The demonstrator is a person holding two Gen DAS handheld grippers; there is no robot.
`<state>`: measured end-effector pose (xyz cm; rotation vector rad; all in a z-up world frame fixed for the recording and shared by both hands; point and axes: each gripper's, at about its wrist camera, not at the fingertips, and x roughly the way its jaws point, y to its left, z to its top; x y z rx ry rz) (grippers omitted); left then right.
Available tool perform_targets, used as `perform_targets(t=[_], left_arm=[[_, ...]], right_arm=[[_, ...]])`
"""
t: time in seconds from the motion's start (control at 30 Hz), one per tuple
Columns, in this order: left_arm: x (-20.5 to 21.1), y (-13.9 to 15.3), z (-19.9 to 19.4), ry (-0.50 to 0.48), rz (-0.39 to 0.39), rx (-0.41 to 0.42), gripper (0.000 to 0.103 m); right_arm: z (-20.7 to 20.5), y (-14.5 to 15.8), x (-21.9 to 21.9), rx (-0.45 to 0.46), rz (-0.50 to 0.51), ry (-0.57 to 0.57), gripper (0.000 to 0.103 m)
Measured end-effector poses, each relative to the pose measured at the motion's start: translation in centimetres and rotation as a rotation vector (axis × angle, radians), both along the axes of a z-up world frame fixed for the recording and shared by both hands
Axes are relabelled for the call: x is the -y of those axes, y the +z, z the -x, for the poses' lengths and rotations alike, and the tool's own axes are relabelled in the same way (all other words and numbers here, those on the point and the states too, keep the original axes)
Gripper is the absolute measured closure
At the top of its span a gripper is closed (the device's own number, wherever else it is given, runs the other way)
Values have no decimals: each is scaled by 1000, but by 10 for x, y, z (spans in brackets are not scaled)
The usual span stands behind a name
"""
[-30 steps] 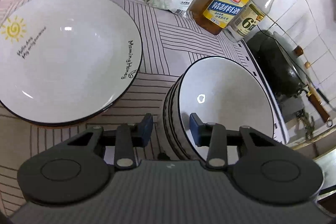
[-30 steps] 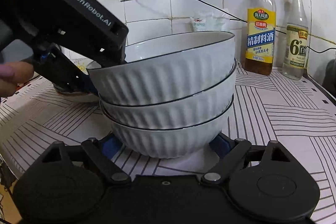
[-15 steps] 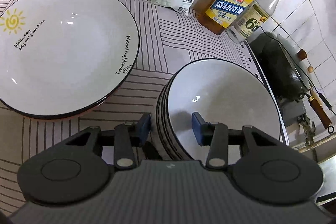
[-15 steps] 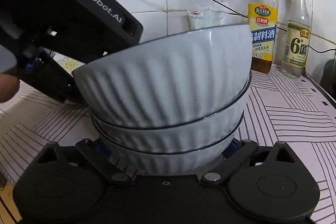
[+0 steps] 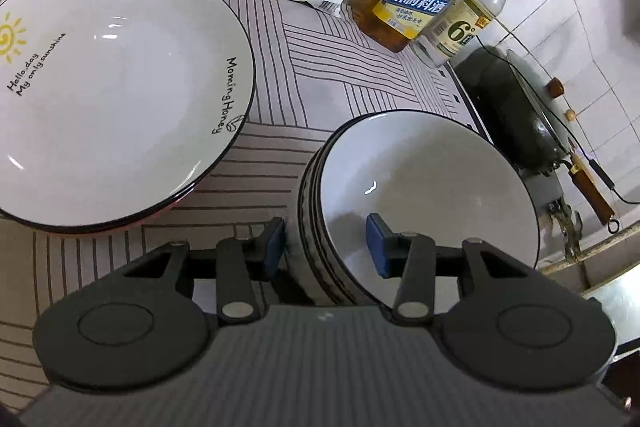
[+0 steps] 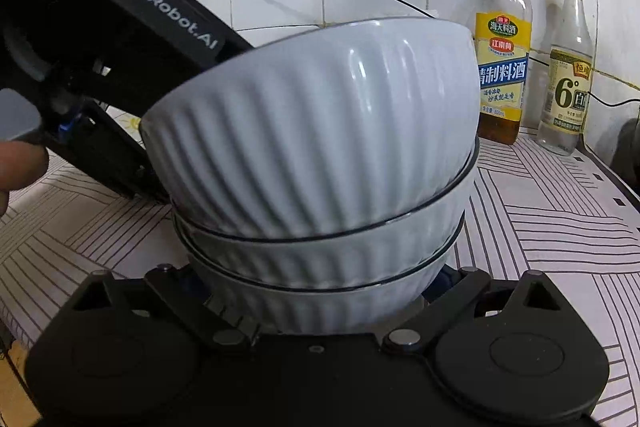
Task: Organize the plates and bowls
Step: 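Carry the bowl stack with the left gripper over the sun plate stack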
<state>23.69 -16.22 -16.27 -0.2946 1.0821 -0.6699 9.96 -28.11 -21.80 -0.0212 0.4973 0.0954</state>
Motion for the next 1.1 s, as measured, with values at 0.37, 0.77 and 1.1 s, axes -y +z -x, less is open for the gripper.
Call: perform_targets(t=[0.37,0.77,1.1], left_arm=[[-2,20,15,-51,-11,42,61],[-39,66,24,-41,34,116,61],[-97,95,1,76,10,161,61]], right_arm=[[9,14,3,23,-28,-22,4],[5,59,-12,92,21,50,4],[-39,83,-51,138,-2,135,4]])
